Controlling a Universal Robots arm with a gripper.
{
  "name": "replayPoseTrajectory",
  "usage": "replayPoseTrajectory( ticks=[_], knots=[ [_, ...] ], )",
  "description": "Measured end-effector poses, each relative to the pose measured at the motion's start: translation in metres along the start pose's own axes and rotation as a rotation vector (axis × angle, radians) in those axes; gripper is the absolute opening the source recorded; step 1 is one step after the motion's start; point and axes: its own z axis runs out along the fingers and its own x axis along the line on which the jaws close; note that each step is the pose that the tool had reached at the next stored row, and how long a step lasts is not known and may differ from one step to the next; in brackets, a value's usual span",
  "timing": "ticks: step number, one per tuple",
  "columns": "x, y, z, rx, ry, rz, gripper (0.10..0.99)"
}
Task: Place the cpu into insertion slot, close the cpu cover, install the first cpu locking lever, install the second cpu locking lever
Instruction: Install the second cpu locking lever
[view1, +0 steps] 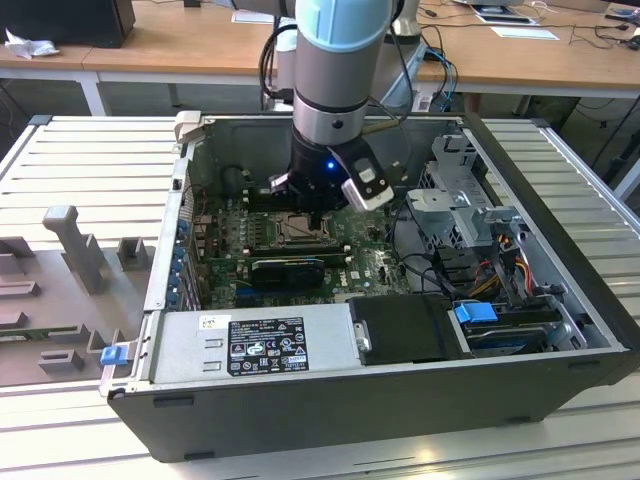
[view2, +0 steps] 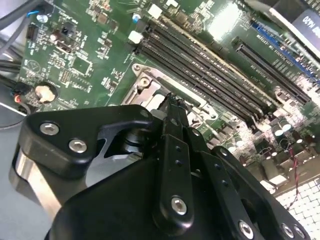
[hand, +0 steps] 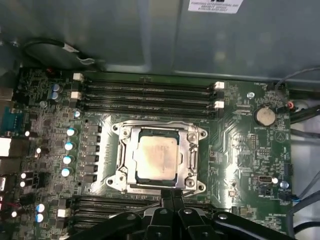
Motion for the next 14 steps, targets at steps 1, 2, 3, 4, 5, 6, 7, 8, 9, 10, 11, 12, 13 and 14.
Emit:
replayPoseTrajectory(
  ticks=[1, 2, 3, 4, 5, 6, 7, 8, 9, 10, 11, 12, 13, 14],
  knots=[
    [0.0011, -0.0015, 0.0009, 0.0, 0.0013, 0.0, 0.106],
    [0.0025, -0.0023, 0.0015, -0.002, 0.0014, 0.0, 0.106],
    [0.0087, -0.0032, 0.0024, -0.007, 0.0011, 0.0, 0.106],
    [0.0132, -0.0037, 0.0028, -0.008, 0.001, 0.0, 0.106],
    [0.0192, -0.0048, 0.0033, -0.01, 0.001, 0.0, 0.106],
    [0.0218, -0.0056, 0.0041, -0.011, 0.001, 0.0, 0.106],
    [0.0228, -0.0062, 0.0056, -0.013, 0.0005, 0.0, 0.106],
    [0.0232, -0.0068, 0.0085, -0.017, 0.0005, -0.001, 0.106],
    [0.0234, -0.0073, 0.0116, -0.02, 0.0004, -0.001, 0.106],
    [0.0238, -0.0076, 0.0136, -0.021, 0.0004, -0.002, 0.106],
    [0.0241, -0.0078, 0.015, -0.022, 0.0004, -0.002, 0.106],
    [0.0252, -0.0081, 0.0161, -0.026, 0.0004, -0.003, 0.106],
    [0.0269, -0.0085, 0.0168, -0.033, 0.0002, -0.004, 0.106],
    [0.0294, -0.0094, 0.0169, -0.038, -0.0001, -0.005, 0.106]
  ],
)
